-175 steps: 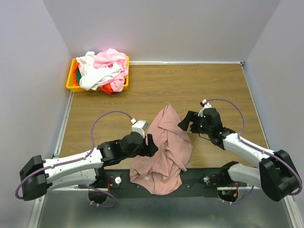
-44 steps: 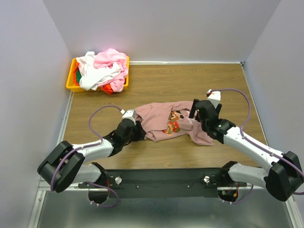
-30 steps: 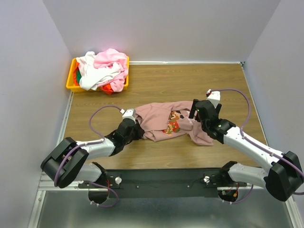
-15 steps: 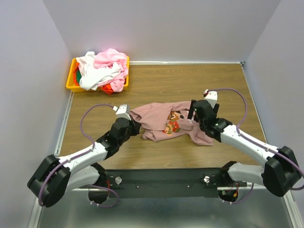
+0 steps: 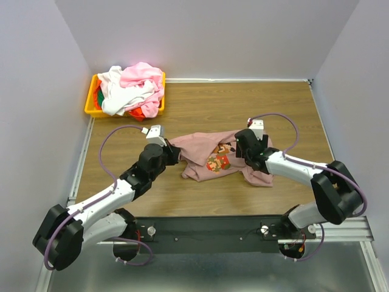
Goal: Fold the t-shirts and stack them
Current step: Flatten the tshirt out
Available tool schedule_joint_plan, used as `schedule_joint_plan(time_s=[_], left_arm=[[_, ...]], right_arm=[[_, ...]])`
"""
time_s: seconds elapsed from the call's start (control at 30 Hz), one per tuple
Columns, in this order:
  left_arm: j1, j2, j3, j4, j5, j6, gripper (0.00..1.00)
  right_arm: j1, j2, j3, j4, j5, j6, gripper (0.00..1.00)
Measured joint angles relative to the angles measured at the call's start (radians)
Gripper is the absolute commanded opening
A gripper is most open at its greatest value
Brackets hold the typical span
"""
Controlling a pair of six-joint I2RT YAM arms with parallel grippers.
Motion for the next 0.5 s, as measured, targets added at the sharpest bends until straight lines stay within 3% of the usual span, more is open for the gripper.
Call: schedule_joint_plan(time_s=[0.17,0.37,0.5], left_arm=[[0.010,0.002,0.000,-0.006,0.000,0.011,0.00],[0.045,0.002,0.001,-0.007,0.001,0.034,0.00],[0.079,0.002,0.019,-0.021,0.006,0.056,0.00]], right_arm=[[-0.002,0.072,0.034,0.017,0.003,-0.013,0.66],[-0.015,0.144,0.059,0.027,0.014,-0.022,0.43],[-0.032,0.178,0.074,0.028,0.024,-0.026,0.16]])
